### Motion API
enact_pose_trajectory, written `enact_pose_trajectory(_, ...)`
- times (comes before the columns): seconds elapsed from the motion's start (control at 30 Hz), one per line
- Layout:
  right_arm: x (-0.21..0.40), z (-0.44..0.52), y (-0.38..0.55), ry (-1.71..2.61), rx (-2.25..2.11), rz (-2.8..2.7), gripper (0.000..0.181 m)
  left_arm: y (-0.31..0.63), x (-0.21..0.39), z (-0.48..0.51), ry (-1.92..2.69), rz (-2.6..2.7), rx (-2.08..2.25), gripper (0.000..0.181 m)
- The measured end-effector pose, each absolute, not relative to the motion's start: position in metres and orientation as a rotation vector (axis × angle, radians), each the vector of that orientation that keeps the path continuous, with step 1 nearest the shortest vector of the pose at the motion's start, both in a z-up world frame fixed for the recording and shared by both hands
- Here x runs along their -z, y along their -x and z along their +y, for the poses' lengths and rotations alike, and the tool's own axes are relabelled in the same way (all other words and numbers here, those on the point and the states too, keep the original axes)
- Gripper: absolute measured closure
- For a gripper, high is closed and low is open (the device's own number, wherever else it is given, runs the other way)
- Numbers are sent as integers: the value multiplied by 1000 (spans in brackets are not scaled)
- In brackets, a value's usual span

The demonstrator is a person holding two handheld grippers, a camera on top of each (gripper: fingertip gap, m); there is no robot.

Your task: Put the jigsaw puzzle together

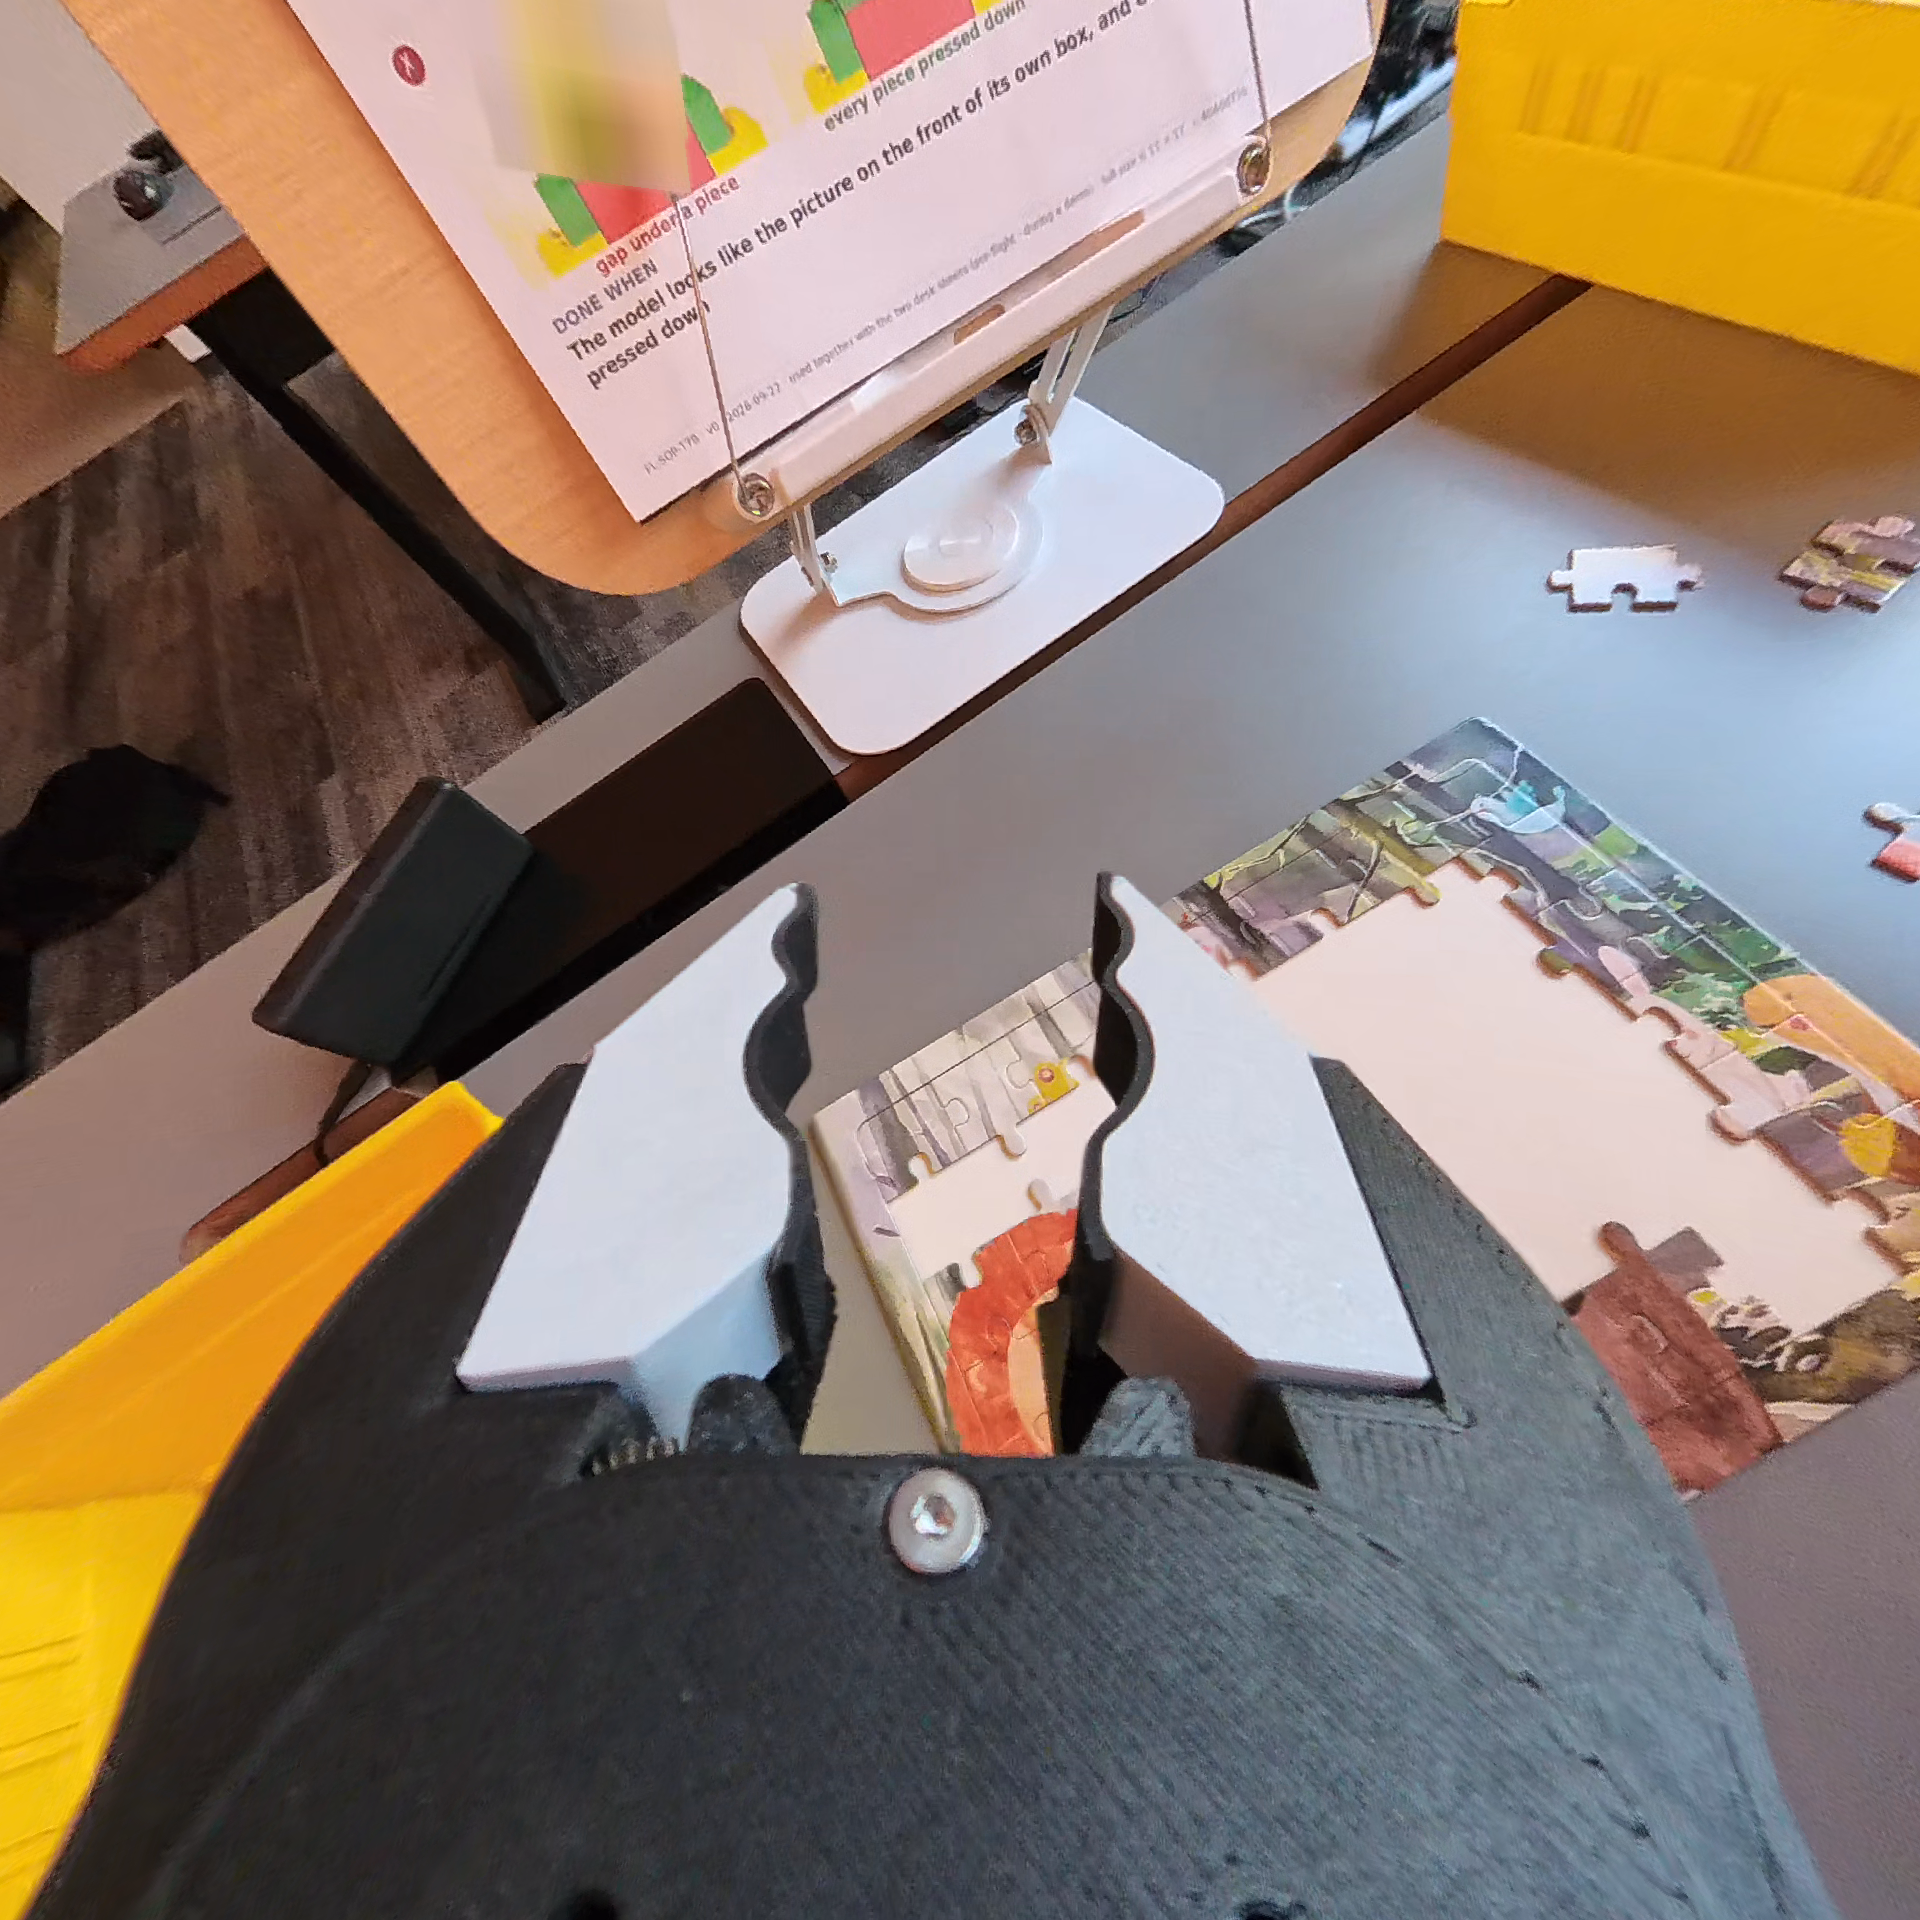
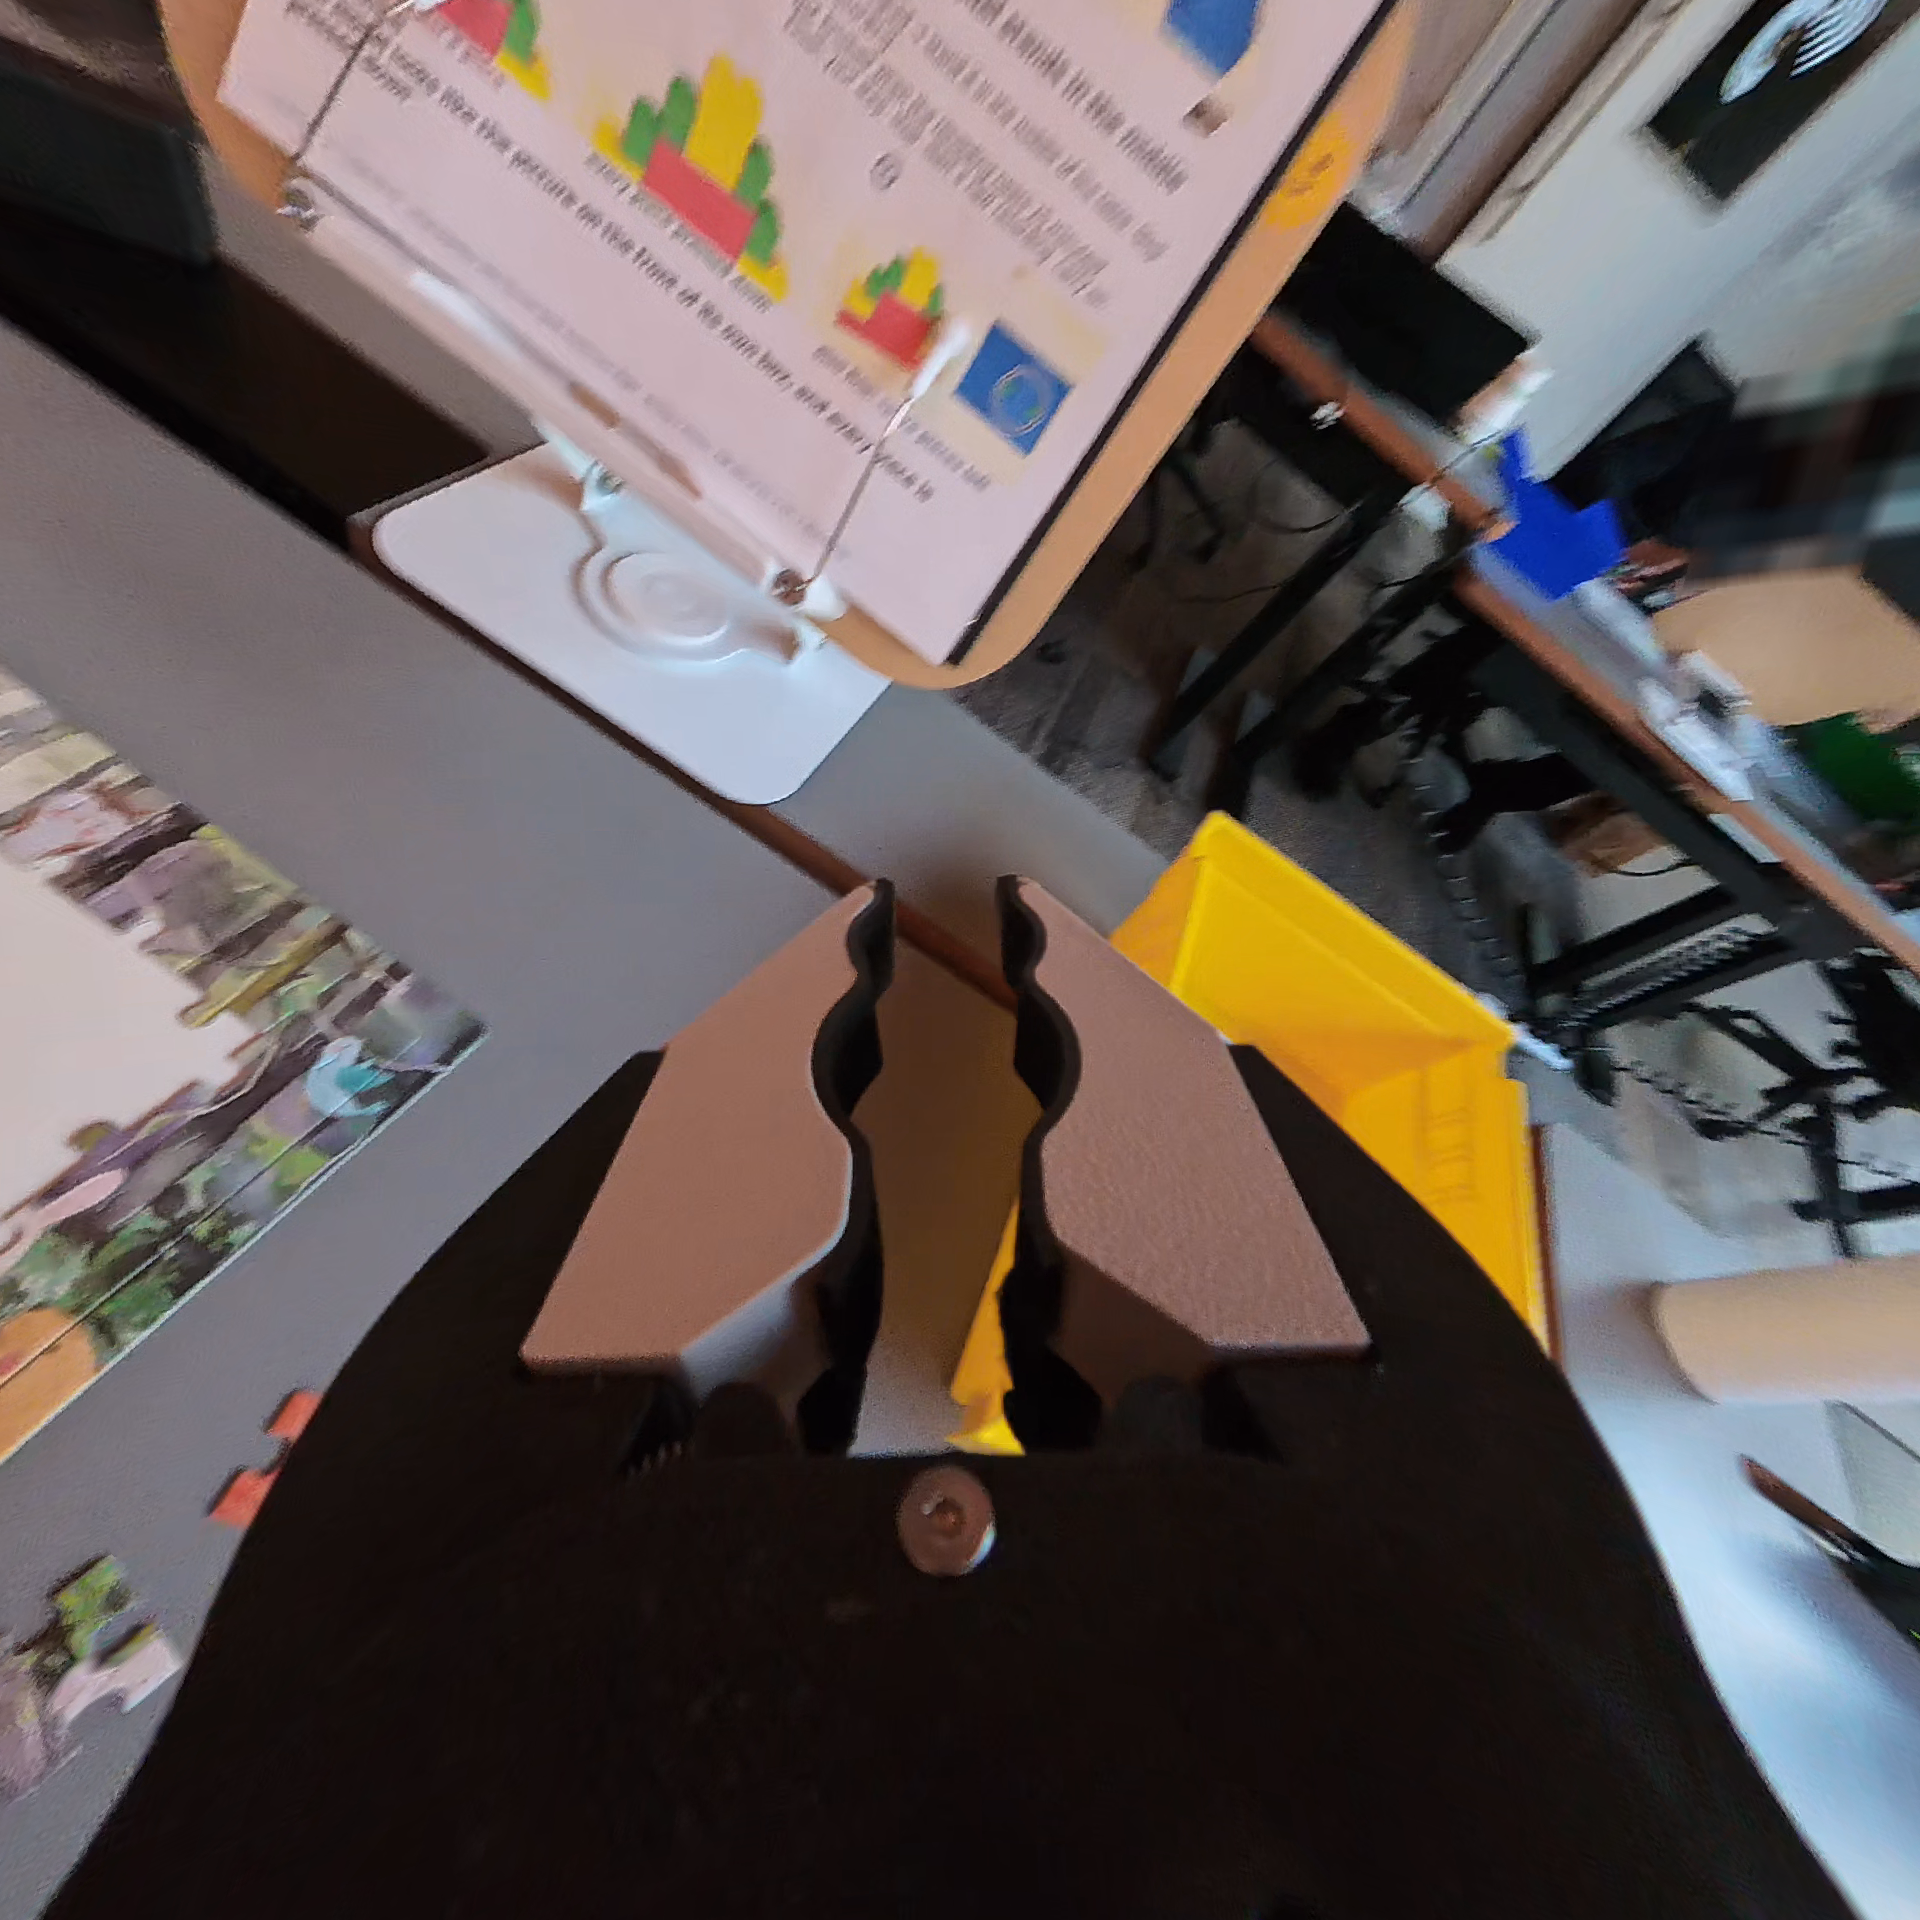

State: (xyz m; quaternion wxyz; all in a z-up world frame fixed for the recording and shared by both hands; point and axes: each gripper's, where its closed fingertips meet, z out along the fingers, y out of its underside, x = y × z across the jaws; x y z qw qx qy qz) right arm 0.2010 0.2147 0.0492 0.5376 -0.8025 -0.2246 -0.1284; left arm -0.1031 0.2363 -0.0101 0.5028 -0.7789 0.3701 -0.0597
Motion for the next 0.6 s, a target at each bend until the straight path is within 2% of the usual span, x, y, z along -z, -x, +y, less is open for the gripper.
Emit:
enact_pose_trajectory(0.17, -73, 199, -223, 1849, 471, -475, 142, 111, 0, 235, 1844, 910, 43, 128)
enact_pose_trajectory(0.27, -75, 180, -249, 1901, 545, -432, 136, 112, -15, 228, 1812, 904, 67, 129)
enact_pose_trajectory(0.37, -73, 166, -248, 1924, 374, -408, 136, 118, -33, 220, 1773, 897, 68, 131)
enact_pose_trajectory(0.43, -52, 163, -228, 1977, 159, -455, 133, 122, -45, 214, 1751, 887, 80, 133)
enact_pose_trajectory(0.53, -5, 172, -202, 2061, -109, -468, 115, 126, -60, 203, 1727, 885, 111, 139)
enact_pose_trajectory(0.6, 26, 185, -186, 2080, -249, -473, 118, 131, -69, 196, 1708, 877, 115, 141)
